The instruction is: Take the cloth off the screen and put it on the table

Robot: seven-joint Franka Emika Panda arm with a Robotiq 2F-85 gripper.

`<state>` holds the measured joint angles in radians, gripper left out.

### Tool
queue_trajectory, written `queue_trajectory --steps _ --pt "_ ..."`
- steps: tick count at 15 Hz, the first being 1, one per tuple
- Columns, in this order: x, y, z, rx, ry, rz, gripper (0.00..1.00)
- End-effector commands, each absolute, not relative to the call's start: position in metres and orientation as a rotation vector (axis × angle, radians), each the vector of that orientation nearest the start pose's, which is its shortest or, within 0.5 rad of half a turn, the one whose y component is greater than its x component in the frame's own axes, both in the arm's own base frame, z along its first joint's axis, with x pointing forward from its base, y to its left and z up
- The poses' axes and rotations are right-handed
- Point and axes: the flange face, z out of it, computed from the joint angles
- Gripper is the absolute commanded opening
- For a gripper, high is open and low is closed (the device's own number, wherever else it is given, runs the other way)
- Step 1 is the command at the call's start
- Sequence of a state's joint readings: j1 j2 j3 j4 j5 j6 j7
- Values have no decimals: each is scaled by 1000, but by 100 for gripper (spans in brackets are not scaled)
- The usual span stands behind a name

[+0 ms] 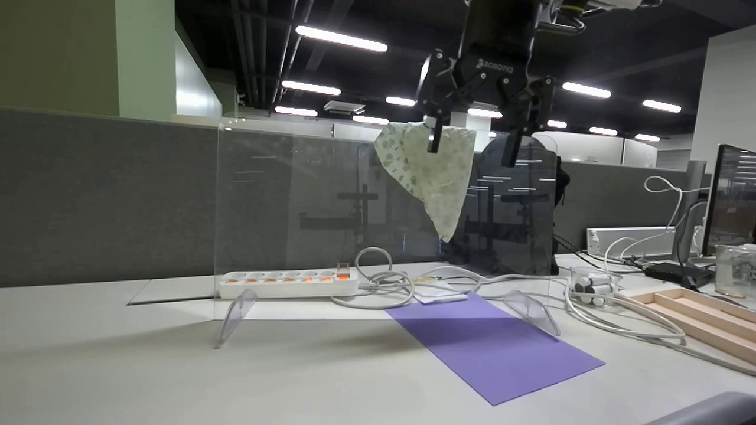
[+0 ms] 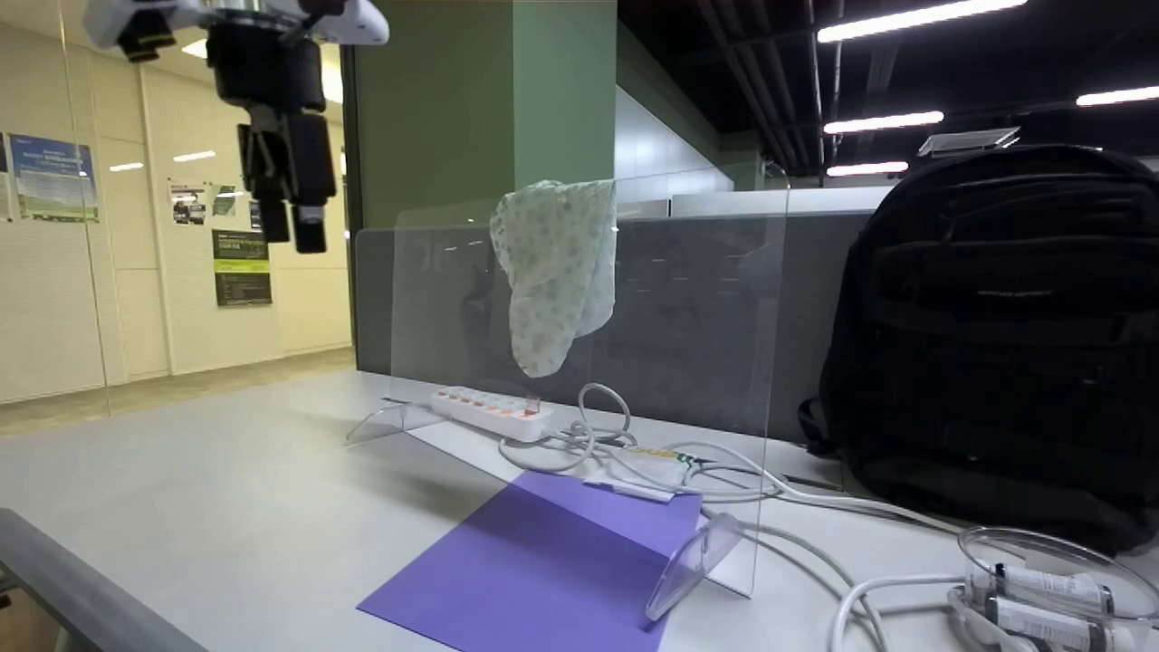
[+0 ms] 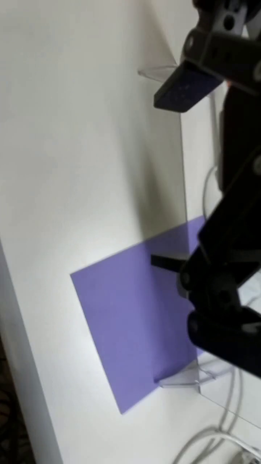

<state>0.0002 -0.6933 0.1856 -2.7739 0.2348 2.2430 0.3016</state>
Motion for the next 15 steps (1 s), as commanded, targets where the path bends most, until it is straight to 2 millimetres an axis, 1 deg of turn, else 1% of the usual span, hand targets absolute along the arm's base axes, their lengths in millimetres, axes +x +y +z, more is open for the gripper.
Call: queue_trajectory --steps 1,3,5,7,8,9,10,12,15 --pt "353 18 436 -3007 573 -465 100" --pt "369 -6 439 -2949 651 -630 100" --pt "383 -18 445 -2840 708 -785 100" --pt "401 -29 445 -2757 740 -870 100" --pt "406 -34 444 -2705 761 -851 100" --pt "406 -35 442 -2665 764 -794 100" --pt "394 -31 440 -2734 748 -837 100" --pt "400 -35 435 -2696 757 -797 100" --pt "402 -34 436 -2686 758 -794 100"
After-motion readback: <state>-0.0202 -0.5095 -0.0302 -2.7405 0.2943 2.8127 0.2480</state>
